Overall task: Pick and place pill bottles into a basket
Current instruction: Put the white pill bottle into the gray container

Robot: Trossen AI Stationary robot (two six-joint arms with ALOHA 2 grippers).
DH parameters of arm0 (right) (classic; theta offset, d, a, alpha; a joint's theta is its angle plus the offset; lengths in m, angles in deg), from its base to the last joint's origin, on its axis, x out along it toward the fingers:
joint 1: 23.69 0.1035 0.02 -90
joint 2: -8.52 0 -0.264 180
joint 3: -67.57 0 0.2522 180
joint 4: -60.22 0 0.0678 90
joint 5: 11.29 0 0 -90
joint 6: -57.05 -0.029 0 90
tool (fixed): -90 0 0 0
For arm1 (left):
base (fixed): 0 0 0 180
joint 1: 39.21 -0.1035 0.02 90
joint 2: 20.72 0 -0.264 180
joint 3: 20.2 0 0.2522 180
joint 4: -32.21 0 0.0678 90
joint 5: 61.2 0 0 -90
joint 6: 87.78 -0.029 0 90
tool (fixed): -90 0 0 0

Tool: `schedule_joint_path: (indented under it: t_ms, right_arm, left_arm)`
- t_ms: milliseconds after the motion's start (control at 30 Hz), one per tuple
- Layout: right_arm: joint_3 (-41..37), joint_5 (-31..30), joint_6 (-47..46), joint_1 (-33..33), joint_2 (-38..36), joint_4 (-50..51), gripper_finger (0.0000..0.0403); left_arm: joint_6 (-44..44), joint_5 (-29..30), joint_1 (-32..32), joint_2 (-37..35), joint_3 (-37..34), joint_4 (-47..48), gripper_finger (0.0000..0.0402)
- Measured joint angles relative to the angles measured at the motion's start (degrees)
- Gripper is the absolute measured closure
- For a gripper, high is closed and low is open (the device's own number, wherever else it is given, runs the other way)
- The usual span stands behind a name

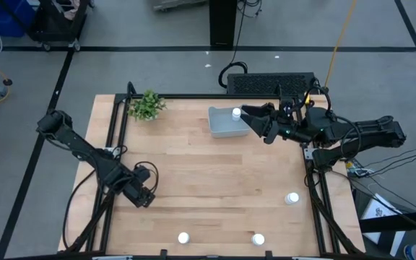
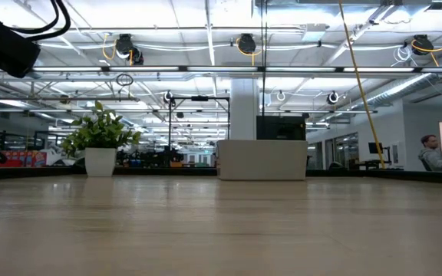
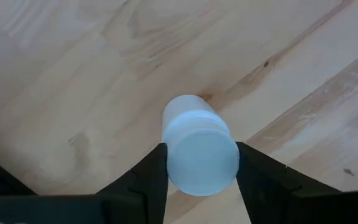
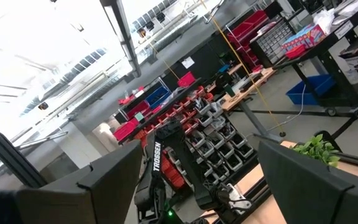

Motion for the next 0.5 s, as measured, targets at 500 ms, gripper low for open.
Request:
schedule_joint_path:
  t_ms: [500]
  right_arm:
    - [0.00, -0.11, 2.09, 0.00, 0.00, -0.01, 0.0090]
  left_arm:
    - [-8.60, 1.11, -9.85, 0.02, 0.00, -8.99, 0.0237]
